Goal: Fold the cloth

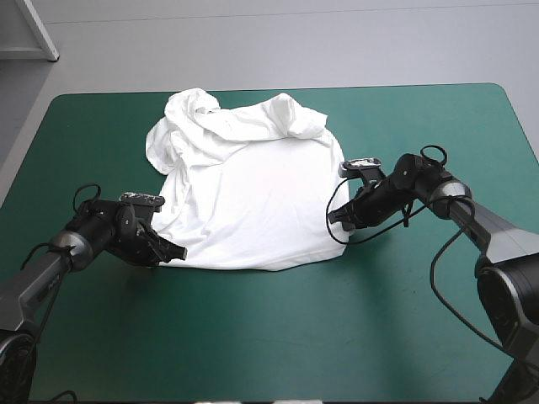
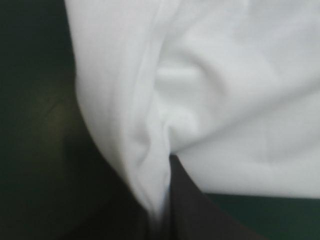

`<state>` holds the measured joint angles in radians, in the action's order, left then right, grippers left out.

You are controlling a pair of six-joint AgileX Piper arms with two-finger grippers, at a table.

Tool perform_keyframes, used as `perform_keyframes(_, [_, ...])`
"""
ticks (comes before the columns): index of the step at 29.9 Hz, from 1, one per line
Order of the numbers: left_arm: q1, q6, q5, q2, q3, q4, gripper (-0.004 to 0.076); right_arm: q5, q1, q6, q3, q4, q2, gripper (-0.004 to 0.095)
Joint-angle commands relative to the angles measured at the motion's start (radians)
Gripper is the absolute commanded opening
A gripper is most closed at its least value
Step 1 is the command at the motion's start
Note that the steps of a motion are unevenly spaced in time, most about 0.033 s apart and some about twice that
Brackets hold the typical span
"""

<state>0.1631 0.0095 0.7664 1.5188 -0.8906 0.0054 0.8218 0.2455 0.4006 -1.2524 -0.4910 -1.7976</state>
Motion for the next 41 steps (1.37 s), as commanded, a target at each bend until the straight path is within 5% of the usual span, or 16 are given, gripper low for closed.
perform_keyframes(1, [-0.003, -0.010, -0.023, -0.035, -0.032, 0.036, 0.0019, -0.011, -0.001, 0.022, -0.026, -0.034, 0.076, -0.0016])
perform_keyframes(16, [-0.003, 0.006, 0.096, -0.206, -0.444, 0.036, 0.0019, -0.005, -0.001, 0.003, -0.318, -0.034, 0.295, -0.0016])
perform_keyframes(41, [-0.003, 0.183, 0.152, -0.236, -1.551, 0.032, 0.0019, 0.055, -0.001, -0.012, -1.408, -0.033, 0.319, -0.0017])
